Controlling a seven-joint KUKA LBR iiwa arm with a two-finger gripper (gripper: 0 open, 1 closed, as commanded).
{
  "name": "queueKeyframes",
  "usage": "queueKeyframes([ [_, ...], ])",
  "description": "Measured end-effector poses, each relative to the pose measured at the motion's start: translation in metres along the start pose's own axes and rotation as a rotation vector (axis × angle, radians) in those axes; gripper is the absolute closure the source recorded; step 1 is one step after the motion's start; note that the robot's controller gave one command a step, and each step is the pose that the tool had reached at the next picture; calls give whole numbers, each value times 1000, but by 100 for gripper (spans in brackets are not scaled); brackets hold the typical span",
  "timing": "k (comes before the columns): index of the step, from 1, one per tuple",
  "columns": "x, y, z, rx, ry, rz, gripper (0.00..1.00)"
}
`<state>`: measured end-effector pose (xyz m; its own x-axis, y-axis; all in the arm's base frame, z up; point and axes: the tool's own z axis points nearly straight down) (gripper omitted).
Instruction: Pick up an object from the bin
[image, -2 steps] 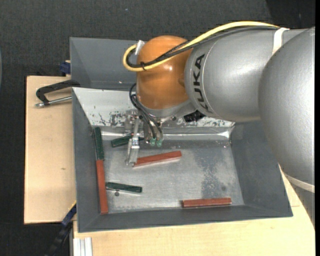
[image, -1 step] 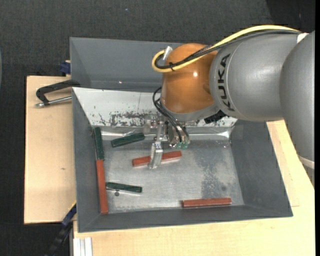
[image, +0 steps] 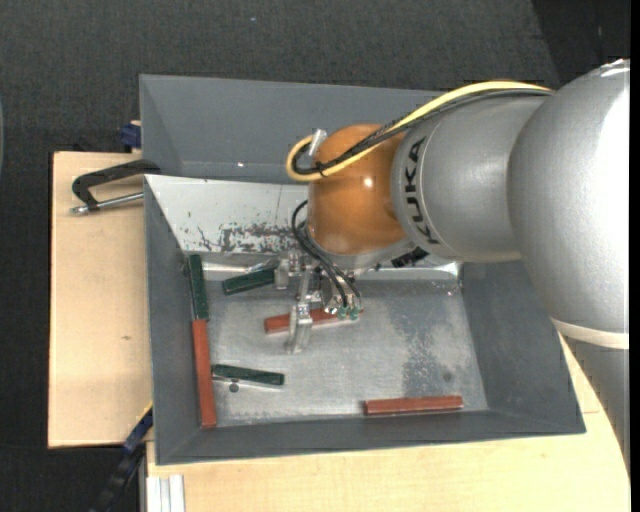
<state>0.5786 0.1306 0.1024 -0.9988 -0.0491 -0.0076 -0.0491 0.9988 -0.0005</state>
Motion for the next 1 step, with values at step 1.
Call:
queueKeyframes([
  [1, -2, 1, 32, -4, 12, -27, 0],
])
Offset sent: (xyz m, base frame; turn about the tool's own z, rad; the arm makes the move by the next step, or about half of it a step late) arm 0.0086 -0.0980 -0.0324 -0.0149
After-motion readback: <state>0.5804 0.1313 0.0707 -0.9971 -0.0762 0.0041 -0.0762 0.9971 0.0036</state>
